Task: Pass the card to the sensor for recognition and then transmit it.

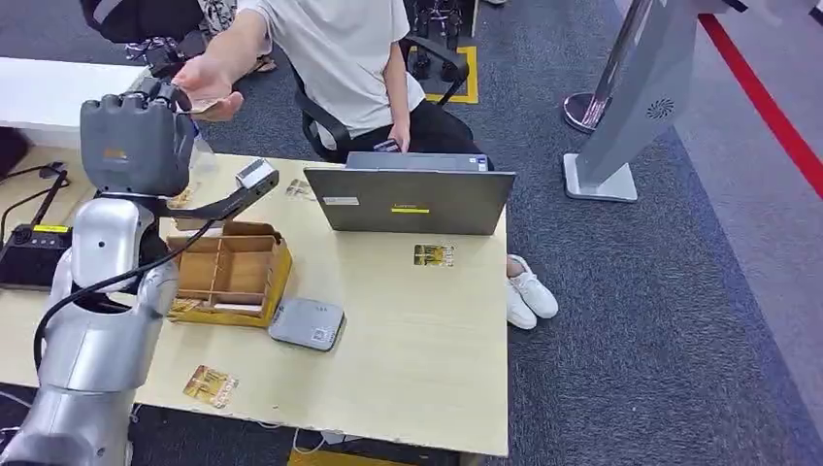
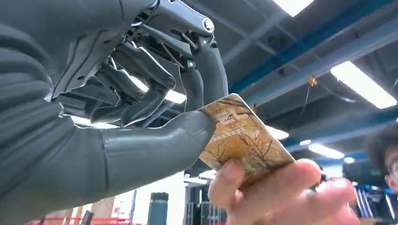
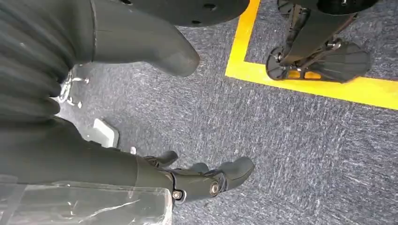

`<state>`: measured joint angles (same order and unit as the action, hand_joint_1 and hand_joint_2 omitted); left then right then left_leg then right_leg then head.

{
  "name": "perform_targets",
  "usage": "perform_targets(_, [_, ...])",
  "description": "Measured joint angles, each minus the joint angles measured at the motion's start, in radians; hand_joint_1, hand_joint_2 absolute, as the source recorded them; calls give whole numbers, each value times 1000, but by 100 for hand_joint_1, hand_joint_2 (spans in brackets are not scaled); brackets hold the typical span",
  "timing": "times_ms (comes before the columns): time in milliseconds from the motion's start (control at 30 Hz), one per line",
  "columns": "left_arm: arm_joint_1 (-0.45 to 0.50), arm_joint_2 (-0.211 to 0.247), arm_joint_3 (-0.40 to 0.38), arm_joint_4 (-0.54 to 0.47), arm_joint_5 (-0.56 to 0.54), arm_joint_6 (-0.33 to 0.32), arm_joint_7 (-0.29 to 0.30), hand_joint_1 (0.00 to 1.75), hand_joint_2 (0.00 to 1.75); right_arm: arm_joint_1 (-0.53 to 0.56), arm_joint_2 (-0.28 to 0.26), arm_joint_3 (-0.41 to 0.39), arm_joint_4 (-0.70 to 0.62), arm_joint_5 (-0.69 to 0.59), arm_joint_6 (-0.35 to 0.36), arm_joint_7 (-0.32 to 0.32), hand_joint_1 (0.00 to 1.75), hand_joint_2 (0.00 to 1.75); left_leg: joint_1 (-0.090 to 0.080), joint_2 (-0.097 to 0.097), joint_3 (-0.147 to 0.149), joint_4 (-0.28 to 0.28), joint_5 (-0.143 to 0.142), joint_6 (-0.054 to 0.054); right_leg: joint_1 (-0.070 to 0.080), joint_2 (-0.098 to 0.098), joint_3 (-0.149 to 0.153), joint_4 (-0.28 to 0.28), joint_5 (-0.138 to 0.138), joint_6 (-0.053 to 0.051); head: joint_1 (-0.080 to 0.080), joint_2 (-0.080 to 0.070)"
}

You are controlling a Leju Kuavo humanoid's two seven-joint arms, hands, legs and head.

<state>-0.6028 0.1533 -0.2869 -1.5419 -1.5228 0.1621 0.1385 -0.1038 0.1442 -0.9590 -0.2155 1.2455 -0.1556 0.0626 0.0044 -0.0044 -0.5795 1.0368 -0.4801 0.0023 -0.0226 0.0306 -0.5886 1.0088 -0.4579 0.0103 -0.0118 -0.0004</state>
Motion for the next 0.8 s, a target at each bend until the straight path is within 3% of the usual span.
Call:
perform_targets(33, [-5,-4,2,9,3,-3,0,0,175,0,0,1,1,0,0,0,0,175,0,0,0,0,0,0,0,0,0,0,0,0,0,0])
perform_targets(333, [-10,-13,26,66,20,-18,0,0,175,1,2,4,4,-2,0,3,0,175,0,0,-1,0,0,0,0,0,-1,0,0,0,0,0])
perform_targets(533, [20,-6,52,74,60,24,-9,0,175,2,2,4,5,-22,-2,2,0,175,0,0,-2,0,0,0,0,0,0,0,0,0,0,0])
perform_targets(633, [83,30,94,46,133,80,-36,0,175,6,2,3,5,-41,-8,-5,0,175,0,3,-1,-1,0,0,0,3,-1,1,0,0,0,0])
perform_targets(800, [195,125,247,13,294,153,-125,0,175,16,1,-7,5,-76,-18,-26,0,175,1,4,-3,-2,-1,-1,0,4,-4,1,-1,-1,0,0])
